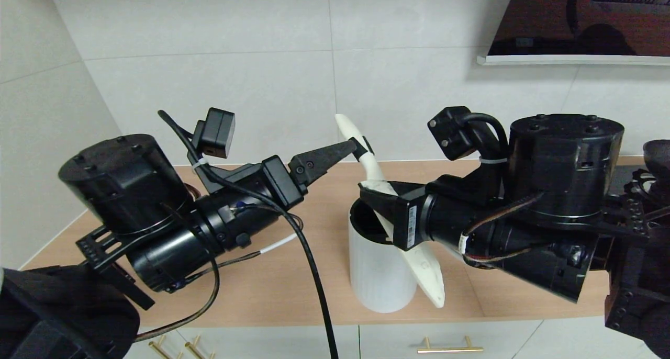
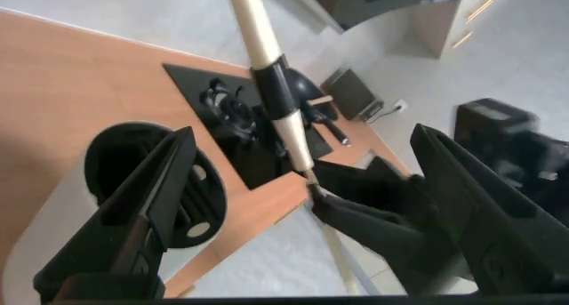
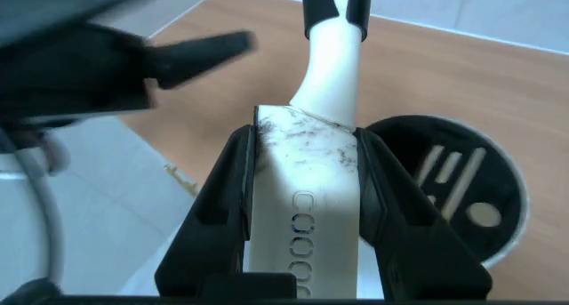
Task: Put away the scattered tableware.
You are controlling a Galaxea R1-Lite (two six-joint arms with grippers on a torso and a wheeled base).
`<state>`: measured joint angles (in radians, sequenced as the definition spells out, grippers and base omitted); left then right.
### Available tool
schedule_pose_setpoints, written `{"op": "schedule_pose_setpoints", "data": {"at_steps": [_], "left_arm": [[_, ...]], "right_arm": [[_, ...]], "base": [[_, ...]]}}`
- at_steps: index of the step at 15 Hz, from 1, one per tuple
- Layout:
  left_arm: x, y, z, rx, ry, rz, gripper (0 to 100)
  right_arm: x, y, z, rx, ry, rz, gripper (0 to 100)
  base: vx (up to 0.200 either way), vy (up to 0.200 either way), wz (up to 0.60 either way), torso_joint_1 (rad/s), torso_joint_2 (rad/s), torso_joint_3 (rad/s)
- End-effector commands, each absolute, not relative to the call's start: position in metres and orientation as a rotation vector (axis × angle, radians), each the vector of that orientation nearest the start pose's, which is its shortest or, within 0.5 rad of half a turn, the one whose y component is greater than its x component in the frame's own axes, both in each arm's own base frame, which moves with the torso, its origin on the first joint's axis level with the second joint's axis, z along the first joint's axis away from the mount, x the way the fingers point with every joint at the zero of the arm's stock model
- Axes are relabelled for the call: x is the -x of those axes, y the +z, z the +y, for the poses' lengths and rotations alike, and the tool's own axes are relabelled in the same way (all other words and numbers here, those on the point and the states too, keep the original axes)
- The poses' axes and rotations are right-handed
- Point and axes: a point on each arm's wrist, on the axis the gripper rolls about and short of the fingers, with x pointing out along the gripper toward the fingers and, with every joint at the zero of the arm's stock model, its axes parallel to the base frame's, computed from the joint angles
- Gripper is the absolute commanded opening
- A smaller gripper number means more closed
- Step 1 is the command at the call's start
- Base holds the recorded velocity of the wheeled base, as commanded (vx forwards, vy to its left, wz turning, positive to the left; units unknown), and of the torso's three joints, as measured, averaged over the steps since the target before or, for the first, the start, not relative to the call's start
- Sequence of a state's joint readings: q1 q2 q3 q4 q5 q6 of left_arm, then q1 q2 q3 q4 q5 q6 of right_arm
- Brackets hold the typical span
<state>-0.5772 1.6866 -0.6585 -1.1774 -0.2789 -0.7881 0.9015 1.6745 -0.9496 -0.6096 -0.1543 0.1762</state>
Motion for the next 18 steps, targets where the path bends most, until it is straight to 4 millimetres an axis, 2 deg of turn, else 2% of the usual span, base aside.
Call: {"op": "schedule_pose_setpoints", "data": {"at_steps": [1,4,18], "left_arm": [[-0.249,0.192,-0.17,0.759,-0.855,0.21,100],[-0.254,0.187,-0.172,0.764,-0.84,0.19,100],[-0.253,0.177,-0.182,0.761,-0.857,0.216,100]], "right_arm": [[-0.188,0.223,0.25,-0.097,0.769,0.179,0],[-0.184,0.219,0.253,-0.089,0.785,0.189,0],[-0.184,0.21,0.257,-0.061,0.772,0.211,0]], "base": [[0.0,0.0,0.0,0.0,0.0,0.0],[0.0,0.0,0.0,0.0,0.0,0.0],[0.0,0.0,0.0,0.0,0.0,0.0]]}}
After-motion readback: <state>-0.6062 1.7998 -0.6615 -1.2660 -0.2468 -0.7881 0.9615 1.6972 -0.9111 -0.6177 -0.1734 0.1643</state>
